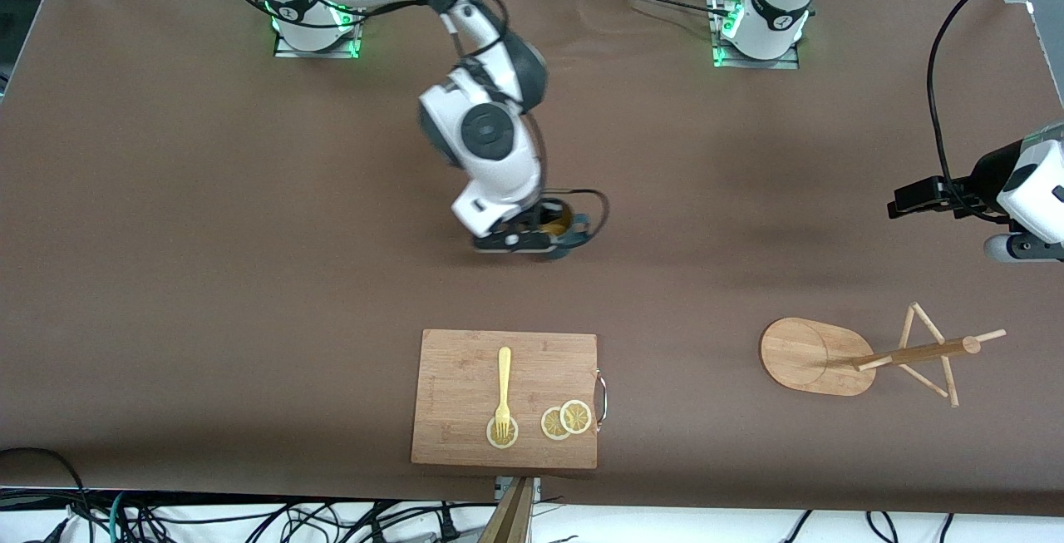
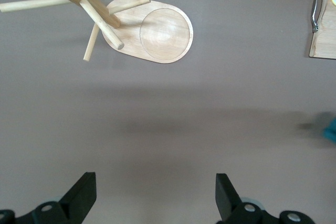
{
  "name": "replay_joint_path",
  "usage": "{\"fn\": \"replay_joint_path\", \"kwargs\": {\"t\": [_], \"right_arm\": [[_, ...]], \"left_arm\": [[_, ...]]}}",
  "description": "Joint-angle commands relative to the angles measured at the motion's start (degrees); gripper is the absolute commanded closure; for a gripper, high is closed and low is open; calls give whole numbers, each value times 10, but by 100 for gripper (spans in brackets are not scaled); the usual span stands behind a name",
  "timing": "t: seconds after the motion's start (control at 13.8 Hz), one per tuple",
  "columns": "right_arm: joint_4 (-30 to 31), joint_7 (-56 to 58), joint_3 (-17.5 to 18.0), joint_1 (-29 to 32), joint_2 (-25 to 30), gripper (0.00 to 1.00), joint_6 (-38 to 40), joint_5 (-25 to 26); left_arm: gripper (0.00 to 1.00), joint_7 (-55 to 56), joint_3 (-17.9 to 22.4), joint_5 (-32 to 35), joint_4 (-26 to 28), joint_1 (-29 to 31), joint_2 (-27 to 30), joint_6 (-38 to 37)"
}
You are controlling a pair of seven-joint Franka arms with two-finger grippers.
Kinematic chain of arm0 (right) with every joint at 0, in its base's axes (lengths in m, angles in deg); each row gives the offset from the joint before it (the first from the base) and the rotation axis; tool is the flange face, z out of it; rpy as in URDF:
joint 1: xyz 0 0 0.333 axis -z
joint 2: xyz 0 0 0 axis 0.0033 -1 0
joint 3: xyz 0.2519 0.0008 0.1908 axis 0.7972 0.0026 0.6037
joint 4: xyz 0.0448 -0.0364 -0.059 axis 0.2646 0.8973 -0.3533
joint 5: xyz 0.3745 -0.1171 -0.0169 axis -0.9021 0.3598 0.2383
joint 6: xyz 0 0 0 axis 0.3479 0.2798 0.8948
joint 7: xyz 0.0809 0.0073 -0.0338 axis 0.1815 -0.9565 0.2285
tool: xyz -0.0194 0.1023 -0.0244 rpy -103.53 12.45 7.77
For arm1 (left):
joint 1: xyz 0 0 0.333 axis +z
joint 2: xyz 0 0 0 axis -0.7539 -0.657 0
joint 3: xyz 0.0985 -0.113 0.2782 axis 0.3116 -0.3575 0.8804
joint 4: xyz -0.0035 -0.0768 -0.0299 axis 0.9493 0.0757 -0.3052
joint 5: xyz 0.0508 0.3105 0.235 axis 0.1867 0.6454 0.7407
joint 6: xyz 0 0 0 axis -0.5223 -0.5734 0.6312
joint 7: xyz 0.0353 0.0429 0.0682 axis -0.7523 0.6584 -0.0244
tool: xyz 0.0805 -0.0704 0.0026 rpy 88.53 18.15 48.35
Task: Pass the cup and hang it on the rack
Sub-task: 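Carry the teal mug with the right gripper toward the table middle, then set the mug down and open the right gripper while the left gripper approaches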
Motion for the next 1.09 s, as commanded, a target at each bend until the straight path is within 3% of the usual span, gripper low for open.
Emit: {"fn": "replay_joint_path", "kwargs": {"t": [0.0,0.51,0.72,1.01], "right_arm": [[-67,-87,-10,-52,-68,100,-44,4],[-65,-94,-11,-74,-75,100,-44,4],[-65,-94,-11,-74,-74,86,-44,2],[-65,-95,-11,-75,-71,82,-43,1]], "left_arm": [[0,-15,-1,0,-20,0,-9,-13],[0,-15,-1,1,-20,1,-9,-13],[0,-16,-1,1,-20,3,-9,-13],[0,-18,-1,-2,-19,0,-9,-21]]}}
